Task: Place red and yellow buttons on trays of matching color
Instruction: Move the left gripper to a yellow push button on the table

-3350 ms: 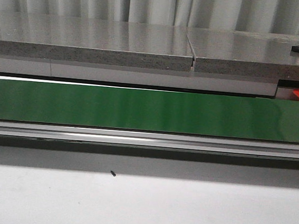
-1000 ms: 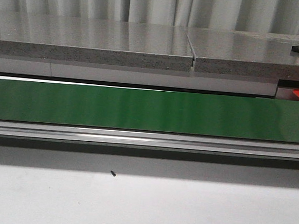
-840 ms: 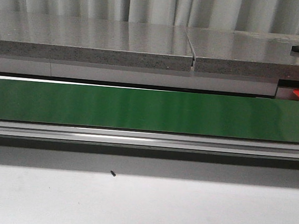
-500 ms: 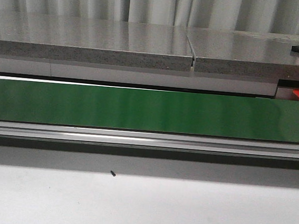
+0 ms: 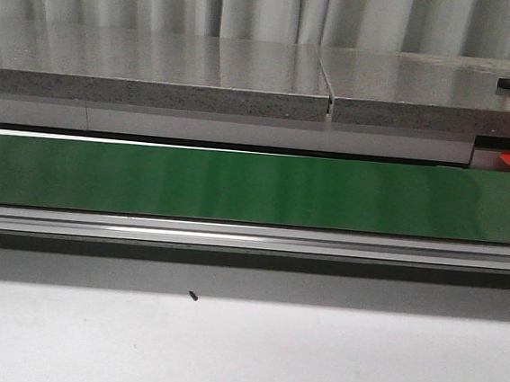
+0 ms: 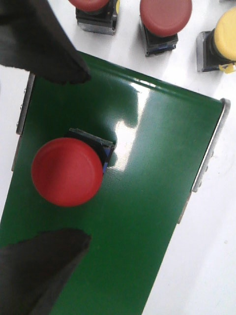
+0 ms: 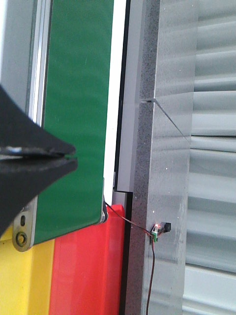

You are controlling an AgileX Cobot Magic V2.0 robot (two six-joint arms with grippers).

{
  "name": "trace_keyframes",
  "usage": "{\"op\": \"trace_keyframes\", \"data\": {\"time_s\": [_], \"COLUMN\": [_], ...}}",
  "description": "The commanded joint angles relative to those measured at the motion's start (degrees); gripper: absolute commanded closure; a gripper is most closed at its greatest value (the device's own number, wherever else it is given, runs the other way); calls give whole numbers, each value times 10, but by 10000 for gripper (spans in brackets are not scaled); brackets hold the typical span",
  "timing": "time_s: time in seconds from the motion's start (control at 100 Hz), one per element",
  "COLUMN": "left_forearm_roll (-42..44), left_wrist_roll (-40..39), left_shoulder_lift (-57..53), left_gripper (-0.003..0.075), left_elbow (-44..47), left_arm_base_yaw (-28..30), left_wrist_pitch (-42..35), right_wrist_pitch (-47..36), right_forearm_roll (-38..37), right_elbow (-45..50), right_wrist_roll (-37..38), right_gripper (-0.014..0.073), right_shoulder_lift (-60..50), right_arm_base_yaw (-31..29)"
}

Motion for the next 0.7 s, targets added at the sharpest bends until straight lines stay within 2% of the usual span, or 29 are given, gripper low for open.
{"op": "trace_keyframes", "data": {"time_s": [0.0,0.09,0.21,0.39,0.51,0.69], "left_forearm_roll": [-15,-13,8,79,81,82], "left_wrist_roll": [4,7,7,-15,-16,-15], "left_shoulder_lift": [-39,-60,-95,-149,-171,-184], "left_gripper": [125,129,176,197,197,197], "left_elbow": [-21,-21,-20,2,32,78], "left_arm_base_yaw": [-10,-17,-17,-15,15,91], "left_wrist_pitch": [-7,-7,-9,-6,-3,-3], "right_wrist_pitch": [-42,-42,-42,-42,-42,-42], "right_forearm_roll": [-5,-5,-5,-5,-5,-5], "right_elbow": [-9,-9,-9,-9,-9,-9], "right_wrist_roll": [1,1,1,1,1,1], "right_gripper": [661,661,661,661,661,661], "right_shoulder_lift": [-10,-10,-10,-10,-10,-10], "right_arm_base_yaw": [-3,-3,-3,-3,-3,-3]}}
